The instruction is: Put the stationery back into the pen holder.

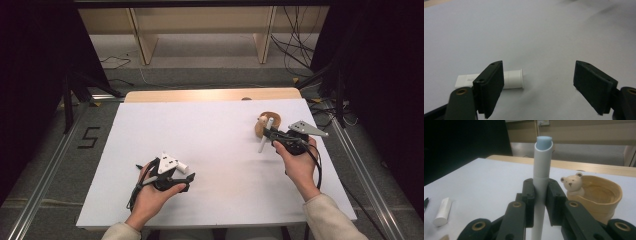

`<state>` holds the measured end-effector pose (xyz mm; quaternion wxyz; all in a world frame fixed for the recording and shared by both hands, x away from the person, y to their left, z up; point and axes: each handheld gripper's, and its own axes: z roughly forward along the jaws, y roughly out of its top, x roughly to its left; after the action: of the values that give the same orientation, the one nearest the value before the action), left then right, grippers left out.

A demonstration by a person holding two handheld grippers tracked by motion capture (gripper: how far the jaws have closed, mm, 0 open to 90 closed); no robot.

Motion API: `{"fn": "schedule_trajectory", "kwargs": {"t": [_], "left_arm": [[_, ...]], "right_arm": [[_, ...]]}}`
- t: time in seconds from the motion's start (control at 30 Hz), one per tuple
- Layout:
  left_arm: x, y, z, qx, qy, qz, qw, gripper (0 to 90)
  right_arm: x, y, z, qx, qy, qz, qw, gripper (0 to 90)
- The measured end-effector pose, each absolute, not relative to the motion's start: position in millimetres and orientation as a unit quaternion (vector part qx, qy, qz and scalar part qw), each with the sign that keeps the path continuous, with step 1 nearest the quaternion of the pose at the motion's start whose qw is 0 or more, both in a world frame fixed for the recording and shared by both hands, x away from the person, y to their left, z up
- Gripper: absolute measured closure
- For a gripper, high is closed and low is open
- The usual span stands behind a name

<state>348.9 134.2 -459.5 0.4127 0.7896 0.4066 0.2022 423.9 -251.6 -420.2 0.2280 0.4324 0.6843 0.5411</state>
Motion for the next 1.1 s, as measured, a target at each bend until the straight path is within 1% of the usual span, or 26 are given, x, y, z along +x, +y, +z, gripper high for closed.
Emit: {"fn": "schedule_trajectory", "kwargs": {"t": [0.47, 1.1], "left_arm": [[351.0, 136.3, -461.7, 0.79, 0.41, 0.2, 0.409, 23.9], [352.5, 137.2, -462.2, 0.791, 0.411, 0.199, 0.407, 23.3]], "right_arm": [[433.4, -266.3, -415.2, 0.449, 0.674, 0.53, 0.25, 78.7], [447.0, -275.2, -409.3, 0.463, 0.665, 0.522, 0.265, 78.7]]}}
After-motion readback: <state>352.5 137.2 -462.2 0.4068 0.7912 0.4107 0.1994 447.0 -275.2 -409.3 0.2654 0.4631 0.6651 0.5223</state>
